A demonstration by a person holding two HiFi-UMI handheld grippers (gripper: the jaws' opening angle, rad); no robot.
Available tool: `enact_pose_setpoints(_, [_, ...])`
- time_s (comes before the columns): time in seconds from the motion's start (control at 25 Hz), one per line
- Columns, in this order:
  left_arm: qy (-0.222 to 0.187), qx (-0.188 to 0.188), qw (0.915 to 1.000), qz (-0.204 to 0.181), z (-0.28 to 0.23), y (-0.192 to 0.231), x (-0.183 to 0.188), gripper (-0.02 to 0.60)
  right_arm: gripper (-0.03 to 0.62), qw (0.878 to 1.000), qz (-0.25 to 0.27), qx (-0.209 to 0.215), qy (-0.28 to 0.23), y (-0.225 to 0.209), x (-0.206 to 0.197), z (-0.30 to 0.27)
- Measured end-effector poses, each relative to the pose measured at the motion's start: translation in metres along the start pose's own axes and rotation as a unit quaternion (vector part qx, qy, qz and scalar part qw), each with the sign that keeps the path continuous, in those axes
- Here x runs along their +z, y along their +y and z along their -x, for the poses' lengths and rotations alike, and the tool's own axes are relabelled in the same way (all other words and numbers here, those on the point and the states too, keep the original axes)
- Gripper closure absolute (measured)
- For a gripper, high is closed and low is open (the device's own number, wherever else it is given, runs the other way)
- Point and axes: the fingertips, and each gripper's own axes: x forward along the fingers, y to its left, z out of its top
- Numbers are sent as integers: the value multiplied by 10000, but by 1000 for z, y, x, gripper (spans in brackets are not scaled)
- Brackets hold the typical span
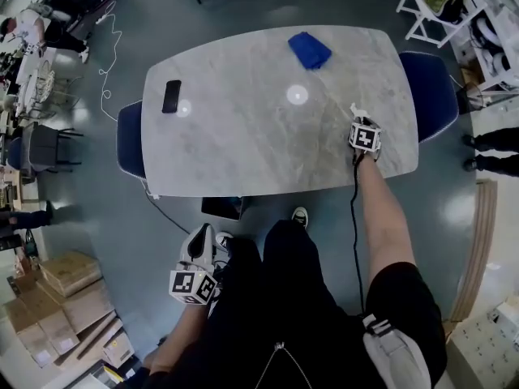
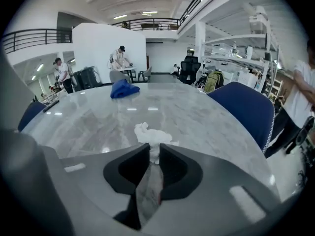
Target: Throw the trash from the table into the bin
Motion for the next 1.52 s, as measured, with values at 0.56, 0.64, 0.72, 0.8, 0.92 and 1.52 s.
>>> enact_pose_setpoints(0.56, [-711,-637,9954,-108,53,44,42,581,545,9873,-187,571,-1471,136,35,210])
enact_pose_setpoints(0.64, [-854,-780,9931,-188,63,51,46,581,545,9843,-326,662,-1605,163,31,251])
enact_pose_setpoints(0.72, [-1011,-889,9904,-327,74,59,50,581,545,9805,-410,781,-1755,192,30,288])
enact_pose_setpoints(0.8, [-1097,-964,9884,-426,88,69,55,581,545,9765,-364,968,-1893,227,30,327])
enact_pose_setpoints(0.92, [-1211,-1023,9865,-413,104,86,58,581,545,9679,-265,1278,-2150,275,36,382])
enact_pose_setpoints(1.52, [-1667,-835,9822,-208,176,182,81,581,544,9485,20,2159,-2319,451,24,490])
